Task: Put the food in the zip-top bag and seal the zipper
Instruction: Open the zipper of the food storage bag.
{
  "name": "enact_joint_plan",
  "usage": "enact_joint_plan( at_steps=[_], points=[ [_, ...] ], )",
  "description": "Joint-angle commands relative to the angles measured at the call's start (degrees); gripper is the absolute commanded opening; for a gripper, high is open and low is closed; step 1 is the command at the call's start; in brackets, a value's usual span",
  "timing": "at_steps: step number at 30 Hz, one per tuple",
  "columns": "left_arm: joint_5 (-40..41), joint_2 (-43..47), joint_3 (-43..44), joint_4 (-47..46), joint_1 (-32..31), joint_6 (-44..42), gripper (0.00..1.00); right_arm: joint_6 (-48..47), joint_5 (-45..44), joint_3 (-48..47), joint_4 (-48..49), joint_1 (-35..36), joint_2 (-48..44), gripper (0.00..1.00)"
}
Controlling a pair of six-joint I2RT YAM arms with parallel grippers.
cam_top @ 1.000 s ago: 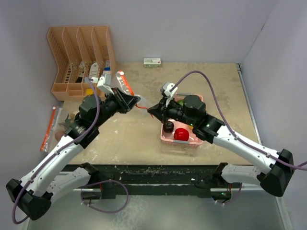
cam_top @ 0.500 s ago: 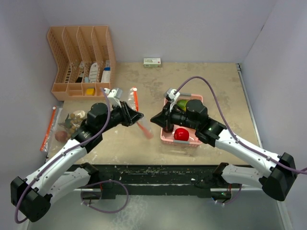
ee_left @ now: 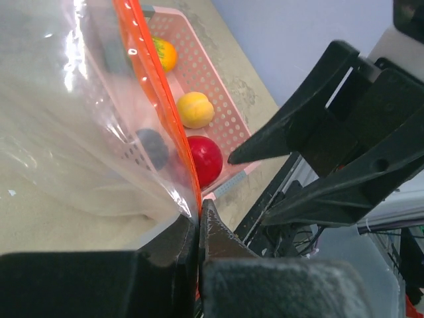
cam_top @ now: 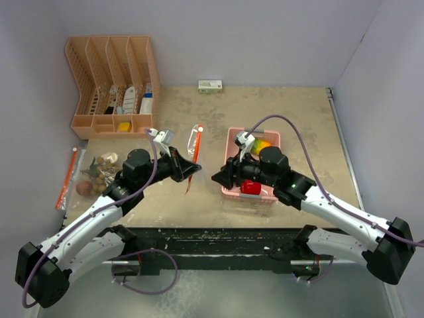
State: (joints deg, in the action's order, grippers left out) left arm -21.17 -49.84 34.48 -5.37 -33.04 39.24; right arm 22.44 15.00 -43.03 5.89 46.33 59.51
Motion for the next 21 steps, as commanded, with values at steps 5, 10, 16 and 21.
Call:
enact_joint_plan(
  at_steps=[5, 10, 16, 21],
  points=[
    [-3.3, -0.3, -0.8, -10.4, -0.1, 3.4, 0.0, 1.4, -1.5, -1.6, 7.6, -0.2, 3.0, 0.66],
    [-3.9, -1.4, -0.3, -12.7, -0.1, 5.2, 0.0, 2.2, 4.9, -0.8, 17.6, -0.1, 7.1, 0.64],
    [-4.4, -2.0, 0.1, -12.5, -0.1, 5.6, 0.0, 1.6, 5.5, -0.7, 19.7, -0.1, 7.5, 0.56],
    [-3.8, -2.4, -0.3, -13.3, -0.1, 6.8, 0.0, 1.5, 8.3, -2.2, 17.6, -0.1, 9.9, 0.21]
  ],
)
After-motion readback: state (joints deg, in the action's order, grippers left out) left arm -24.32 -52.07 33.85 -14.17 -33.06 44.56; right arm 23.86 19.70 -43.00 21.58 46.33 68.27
